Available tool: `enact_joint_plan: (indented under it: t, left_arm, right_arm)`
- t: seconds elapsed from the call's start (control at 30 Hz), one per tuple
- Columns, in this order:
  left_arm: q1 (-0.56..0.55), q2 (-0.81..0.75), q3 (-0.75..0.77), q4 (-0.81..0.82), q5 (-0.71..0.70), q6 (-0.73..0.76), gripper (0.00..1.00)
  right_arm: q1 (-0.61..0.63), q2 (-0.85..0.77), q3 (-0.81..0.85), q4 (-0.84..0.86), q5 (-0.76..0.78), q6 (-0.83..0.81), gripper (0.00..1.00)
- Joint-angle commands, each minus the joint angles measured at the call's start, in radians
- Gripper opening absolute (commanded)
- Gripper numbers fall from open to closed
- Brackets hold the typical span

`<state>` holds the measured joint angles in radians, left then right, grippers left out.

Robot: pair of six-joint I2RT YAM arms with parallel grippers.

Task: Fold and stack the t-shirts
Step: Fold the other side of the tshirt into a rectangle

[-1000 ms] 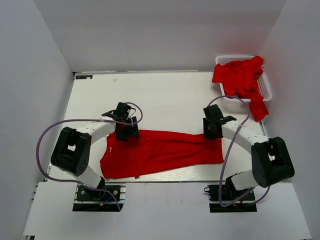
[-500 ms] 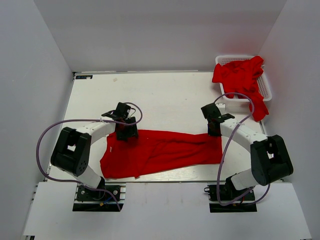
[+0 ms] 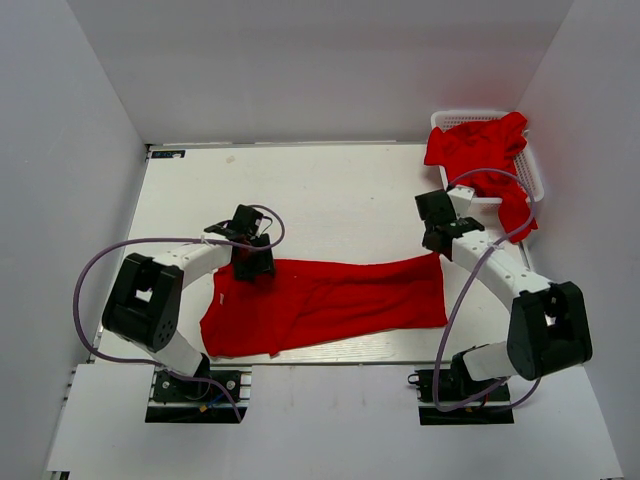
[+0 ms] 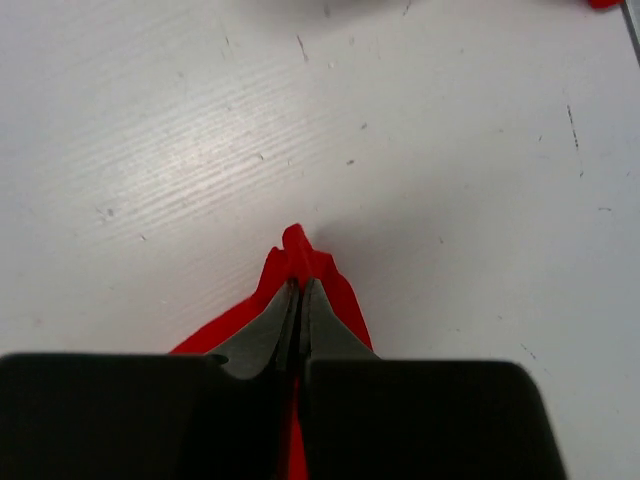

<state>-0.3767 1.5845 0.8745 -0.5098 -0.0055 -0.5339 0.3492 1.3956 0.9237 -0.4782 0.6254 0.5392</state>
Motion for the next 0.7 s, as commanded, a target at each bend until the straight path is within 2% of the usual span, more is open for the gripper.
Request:
enact_joint_plan:
  t: [0.0, 0.17, 0.43, 0.57, 0.67]
  left_arm:
    - [0.001, 0.068, -0.017, -0.036, -0.05, -0.014, 0.66]
    - [0.01, 0.068, -0.029, -0.055, -0.062, -0.024, 0.65]
    - [0.01, 0.057, -0.039, -0.064, -0.071, -0.034, 0.65]
    - [0.01, 0.066, -0.039, -0.064, -0.062, -0.034, 0.64]
    - [0.01, 0.057, -0.048, -0.064, -0.062, -0.034, 0.64]
  right_arm:
    - [-0.022, -0.03, 0.055, 0.078, 0.036, 0.011, 0.0]
    - [-0.056, -0.04, 0.055, 0.064, 0.071, 0.021, 0.0]
    - [-0.113, -0.113, -0.008, 0.136, -0.041, -0.004, 0.0]
    - [-0.142, -0.112, 0.001, 0.131, -0.023, -0.016, 0.0]
    - [-0.167, -0.118, -0.012, 0.139, -0.091, -0.022, 0.0]
